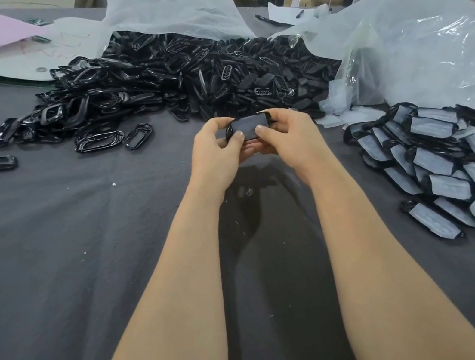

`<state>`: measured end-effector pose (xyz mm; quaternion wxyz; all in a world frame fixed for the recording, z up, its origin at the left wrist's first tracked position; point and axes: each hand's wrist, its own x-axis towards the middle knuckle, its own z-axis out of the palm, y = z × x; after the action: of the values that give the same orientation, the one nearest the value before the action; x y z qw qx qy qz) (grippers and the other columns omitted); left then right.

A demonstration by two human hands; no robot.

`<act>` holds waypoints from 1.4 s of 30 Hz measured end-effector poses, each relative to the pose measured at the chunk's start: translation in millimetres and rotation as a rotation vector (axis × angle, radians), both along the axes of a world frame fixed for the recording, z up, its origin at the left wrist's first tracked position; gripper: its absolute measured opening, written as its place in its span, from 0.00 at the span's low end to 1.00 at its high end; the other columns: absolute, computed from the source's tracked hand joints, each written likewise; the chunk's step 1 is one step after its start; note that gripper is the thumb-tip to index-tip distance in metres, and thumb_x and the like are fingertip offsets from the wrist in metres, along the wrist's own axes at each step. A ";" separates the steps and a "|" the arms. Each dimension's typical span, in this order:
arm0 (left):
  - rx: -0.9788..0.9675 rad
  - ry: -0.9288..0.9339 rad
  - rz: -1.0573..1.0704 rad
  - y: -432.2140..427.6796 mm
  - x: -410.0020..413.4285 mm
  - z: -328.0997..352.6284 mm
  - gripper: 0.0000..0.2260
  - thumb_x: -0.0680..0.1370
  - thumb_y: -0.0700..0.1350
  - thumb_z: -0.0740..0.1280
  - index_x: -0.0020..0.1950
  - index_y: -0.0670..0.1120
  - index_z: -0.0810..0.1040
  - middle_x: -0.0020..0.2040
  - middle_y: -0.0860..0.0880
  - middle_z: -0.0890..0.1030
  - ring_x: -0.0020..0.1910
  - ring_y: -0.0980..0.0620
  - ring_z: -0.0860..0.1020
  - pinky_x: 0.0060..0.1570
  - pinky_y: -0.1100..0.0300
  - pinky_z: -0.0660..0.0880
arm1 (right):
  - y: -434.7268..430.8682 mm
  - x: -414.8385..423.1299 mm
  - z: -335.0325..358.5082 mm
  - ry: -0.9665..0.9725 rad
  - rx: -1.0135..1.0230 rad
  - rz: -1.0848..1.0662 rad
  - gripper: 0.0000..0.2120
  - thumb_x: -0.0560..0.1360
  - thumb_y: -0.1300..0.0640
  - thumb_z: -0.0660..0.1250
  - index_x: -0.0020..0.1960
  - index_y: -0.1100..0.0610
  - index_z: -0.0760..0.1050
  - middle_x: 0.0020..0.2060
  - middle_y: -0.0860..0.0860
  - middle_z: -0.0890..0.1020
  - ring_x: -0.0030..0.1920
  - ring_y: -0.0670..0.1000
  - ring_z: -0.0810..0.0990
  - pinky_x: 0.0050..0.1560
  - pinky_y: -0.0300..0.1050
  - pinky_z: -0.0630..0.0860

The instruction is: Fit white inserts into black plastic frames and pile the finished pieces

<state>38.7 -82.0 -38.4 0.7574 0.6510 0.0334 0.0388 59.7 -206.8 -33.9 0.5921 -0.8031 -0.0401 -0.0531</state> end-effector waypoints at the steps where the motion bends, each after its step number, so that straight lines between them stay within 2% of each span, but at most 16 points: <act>1: 0.017 0.003 0.002 -0.2 0.0 0.2 0.09 0.81 0.35 0.61 0.58 0.46 0.70 0.48 0.42 0.83 0.39 0.53 0.84 0.40 0.66 0.80 | -0.6 -0.3 0.6 0.008 -0.004 0.004 0.11 0.78 0.67 0.62 0.60 0.61 0.76 0.46 0.57 0.84 0.46 0.53 0.83 0.46 0.44 0.80; 7: 0.089 -0.032 0.028 -2.7 0.4 -1.4 0.09 0.80 0.38 0.64 0.59 0.47 0.71 0.46 0.45 0.83 0.39 0.54 0.84 0.39 0.66 0.80 | 4.3 -2.9 2.2 -0.013 -0.074 -0.079 0.13 0.78 0.64 0.63 0.62 0.62 0.75 0.48 0.57 0.84 0.47 0.56 0.84 0.51 0.52 0.81; 12: 0.224 -0.074 0.039 -19.3 1.9 5.6 0.12 0.79 0.37 0.66 0.49 0.55 0.71 0.49 0.45 0.83 0.46 0.48 0.84 0.53 0.51 0.80 | -6.2 -12.2 10.2 -0.017 -0.070 -0.157 0.11 0.79 0.61 0.62 0.59 0.60 0.78 0.47 0.56 0.84 0.48 0.56 0.83 0.53 0.56 0.80; 14: 0.216 -0.083 -0.013 -36.4 3.4 12.1 0.11 0.79 0.36 0.64 0.51 0.53 0.72 0.49 0.43 0.83 0.46 0.47 0.84 0.52 0.51 0.80 | -22.5 -17.1 16.2 -0.039 -0.122 -0.243 0.12 0.79 0.59 0.61 0.60 0.60 0.77 0.49 0.56 0.83 0.51 0.55 0.82 0.56 0.56 0.78; 16: 0.134 -0.077 -0.113 -60.3 4.7 19.9 0.10 0.80 0.33 0.62 0.55 0.48 0.72 0.49 0.40 0.82 0.42 0.48 0.84 0.47 0.57 0.82 | -45.6 -23.0 21.9 -0.086 -0.142 -0.352 0.12 0.79 0.60 0.62 0.60 0.60 0.78 0.49 0.57 0.83 0.51 0.55 0.81 0.57 0.54 0.77; 18: 0.131 -0.071 -0.197 -89.7 6.2 26.6 0.09 0.80 0.33 0.60 0.56 0.46 0.71 0.51 0.38 0.82 0.45 0.44 0.83 0.49 0.54 0.81 | -71.3 -32.6 26.9 -0.125 -0.149 -0.490 0.11 0.78 0.61 0.63 0.58 0.58 0.78 0.49 0.55 0.83 0.49 0.53 0.80 0.55 0.48 0.76; 20: 0.256 -0.107 -0.251 -120.7 5.8 31.0 0.10 0.79 0.36 0.60 0.60 0.44 0.73 0.53 0.41 0.81 0.51 0.42 0.81 0.56 0.53 0.77 | -95.8 -42.8 29.0 -0.142 -0.094 -0.603 0.09 0.77 0.62 0.65 0.56 0.55 0.76 0.45 0.55 0.82 0.49 0.55 0.81 0.55 0.51 0.76; 22: 0.447 -0.202 -0.237 -149.2 0.6 35.2 0.14 0.79 0.37 0.61 0.64 0.45 0.75 0.53 0.48 0.79 0.52 0.49 0.77 0.52 0.68 0.69 | -118.1 -52.4 28.9 -0.126 -0.016 -0.684 0.06 0.77 0.62 0.64 0.53 0.55 0.74 0.42 0.56 0.82 0.47 0.58 0.82 0.55 0.57 0.77; 23: 0.519 -0.248 -0.222 -163.2 -3.1 36.5 0.15 0.78 0.38 0.61 0.65 0.45 0.75 0.55 0.49 0.77 0.54 0.50 0.75 0.51 0.70 0.66 | -129.5 -56.0 27.9 -0.118 0.007 -0.727 0.05 0.77 0.62 0.64 0.52 0.55 0.73 0.41 0.56 0.82 0.47 0.59 0.82 0.55 0.58 0.77; 24: 0.574 -0.270 -0.219 -176.3 -6.2 36.9 0.16 0.79 0.39 0.61 0.66 0.46 0.75 0.61 0.47 0.75 0.59 0.48 0.73 0.55 0.69 0.66 | -139.9 -59.5 27.1 -0.112 0.002 -0.768 0.04 0.77 0.62 0.63 0.51 0.56 0.73 0.41 0.56 0.81 0.46 0.59 0.82 0.55 0.57 0.77; 26: 0.715 -0.256 -0.210 -199.8 -9.7 35.3 0.18 0.79 0.42 0.61 0.69 0.49 0.74 0.73 0.44 0.66 0.71 0.45 0.65 0.70 0.56 0.61 | -158.3 -64.8 24.9 -0.102 -0.098 -0.847 0.04 0.78 0.61 0.62 0.52 0.57 0.74 0.42 0.54 0.80 0.48 0.57 0.81 0.54 0.47 0.75; 28: 0.862 -0.207 -0.200 -216.9 -13.3 29.1 0.18 0.80 0.45 0.60 0.70 0.53 0.72 0.78 0.45 0.56 0.76 0.45 0.54 0.75 0.47 0.52 | -171.4 -68.8 21.4 -0.087 -0.243 -0.919 0.07 0.79 0.59 0.61 0.54 0.58 0.75 0.45 0.53 0.80 0.51 0.55 0.79 0.47 0.38 0.68; 29: 0.895 -0.188 -0.201 -222.8 -15.1 24.9 0.17 0.81 0.45 0.60 0.70 0.54 0.71 0.78 0.45 0.53 0.77 0.45 0.51 0.75 0.46 0.48 | -174.7 -69.7 18.8 -0.076 -0.303 -0.946 0.08 0.79 0.59 0.61 0.55 0.58 0.75 0.48 0.53 0.81 0.53 0.54 0.78 0.45 0.37 0.65; 33: 0.908 -0.179 -0.174 -234.4 -17.7 10.1 0.20 0.81 0.43 0.59 0.73 0.54 0.67 0.79 0.47 0.50 0.77 0.44 0.48 0.75 0.44 0.43 | -179.0 -67.6 11.8 -0.010 -0.438 -0.976 0.07 0.79 0.58 0.61 0.54 0.56 0.75 0.53 0.54 0.79 0.57 0.55 0.75 0.47 0.41 0.64; 37: 0.910 -0.184 -0.148 -235.2 -14.5 6.5 0.26 0.79 0.43 0.61 0.76 0.52 0.60 0.79 0.46 0.50 0.77 0.44 0.49 0.74 0.45 0.43 | -177.6 -62.9 10.4 -0.003 -0.450 -0.994 0.11 0.75 0.63 0.61 0.57 0.56 0.73 0.54 0.54 0.78 0.58 0.55 0.73 0.50 0.43 0.66; 42: 0.790 -0.239 -0.093 -225.3 -13.5 11.2 0.24 0.78 0.41 0.62 0.74 0.49 0.65 0.78 0.46 0.55 0.77 0.45 0.52 0.75 0.46 0.47 | -166.7 -63.6 10.6 -0.055 -0.462 -1.022 0.10 0.74 0.63 0.61 0.55 0.55 0.75 0.52 0.52 0.79 0.57 0.54 0.74 0.59 0.49 0.70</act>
<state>25.2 -307.3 -27.2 0.4488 0.8833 -0.1015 0.0896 -3.8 -373.5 -23.3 0.2982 -0.8275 0.3283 -0.3442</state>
